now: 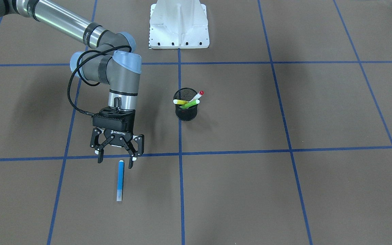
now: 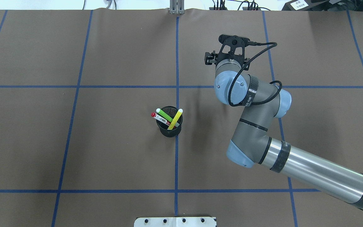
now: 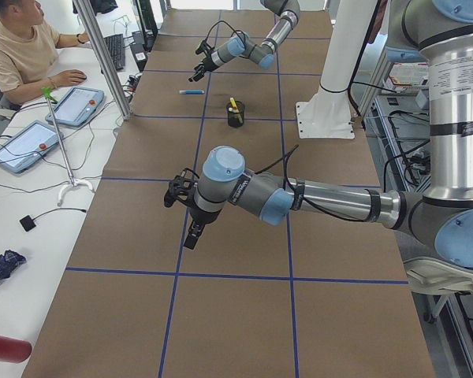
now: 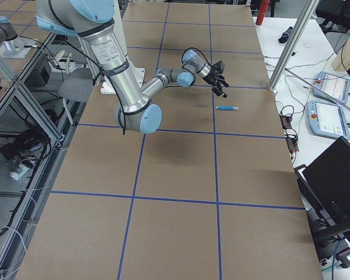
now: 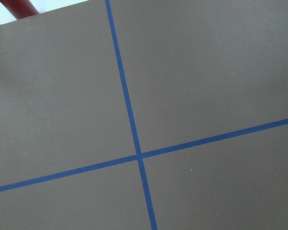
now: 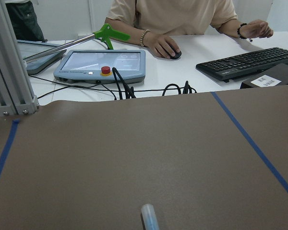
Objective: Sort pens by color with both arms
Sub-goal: 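Lower the blue marker onto the table and open the right gripper, then raise the right gripper away while the left arm reaches toward the cup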
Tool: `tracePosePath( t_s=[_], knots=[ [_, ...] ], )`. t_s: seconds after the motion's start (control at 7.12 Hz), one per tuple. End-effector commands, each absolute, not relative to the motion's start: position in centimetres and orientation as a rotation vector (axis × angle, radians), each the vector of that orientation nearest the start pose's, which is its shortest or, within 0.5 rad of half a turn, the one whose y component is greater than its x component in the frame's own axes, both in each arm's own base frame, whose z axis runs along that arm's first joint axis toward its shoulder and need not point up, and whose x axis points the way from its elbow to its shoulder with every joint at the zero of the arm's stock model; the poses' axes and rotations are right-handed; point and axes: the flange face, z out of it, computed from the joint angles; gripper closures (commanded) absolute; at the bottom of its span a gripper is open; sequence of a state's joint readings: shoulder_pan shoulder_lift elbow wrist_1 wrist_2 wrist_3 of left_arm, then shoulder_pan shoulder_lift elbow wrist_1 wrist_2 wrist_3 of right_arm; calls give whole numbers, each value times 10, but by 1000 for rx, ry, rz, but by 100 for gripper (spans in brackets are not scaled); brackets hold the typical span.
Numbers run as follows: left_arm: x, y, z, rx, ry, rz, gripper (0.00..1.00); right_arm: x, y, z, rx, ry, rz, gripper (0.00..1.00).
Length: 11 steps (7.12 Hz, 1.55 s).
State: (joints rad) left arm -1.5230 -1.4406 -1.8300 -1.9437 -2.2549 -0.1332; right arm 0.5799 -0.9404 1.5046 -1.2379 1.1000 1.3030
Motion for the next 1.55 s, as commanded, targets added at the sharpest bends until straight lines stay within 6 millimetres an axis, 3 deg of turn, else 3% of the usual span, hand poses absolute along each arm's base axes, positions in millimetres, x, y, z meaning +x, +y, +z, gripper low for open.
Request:
tracePosePath(
  t_s=[0.0,0.14,0.28,0.56,0.84,0.98,1.26,1.4],
  knots=[
    [-47,-470,532,500,723,113,0,-464,-541,242,660,-675,424,2],
    [-46,-475,521,501,743,62,0,-436,-545,231,565,-669,374,2],
    [-43,-487,495,527,773,40,0,-401,-551,220,459,-705,312,2],
    [-37,-485,455,613,807,92,0,-340,-557,202,379,-742,215,1],
    [39,-515,390,620,946,251,0,-296,-559,197,317,-718,162,0],
    [60,-527,362,641,967,283,0,-281,-565,201,304,-714,155,0],
    [144,-543,324,556,1004,400,0,-223,-581,229,242,-753,134,0],
    [189,-546,299,477,995,442,0,-210,-583,250,229,-741,107,0]
  ],
)
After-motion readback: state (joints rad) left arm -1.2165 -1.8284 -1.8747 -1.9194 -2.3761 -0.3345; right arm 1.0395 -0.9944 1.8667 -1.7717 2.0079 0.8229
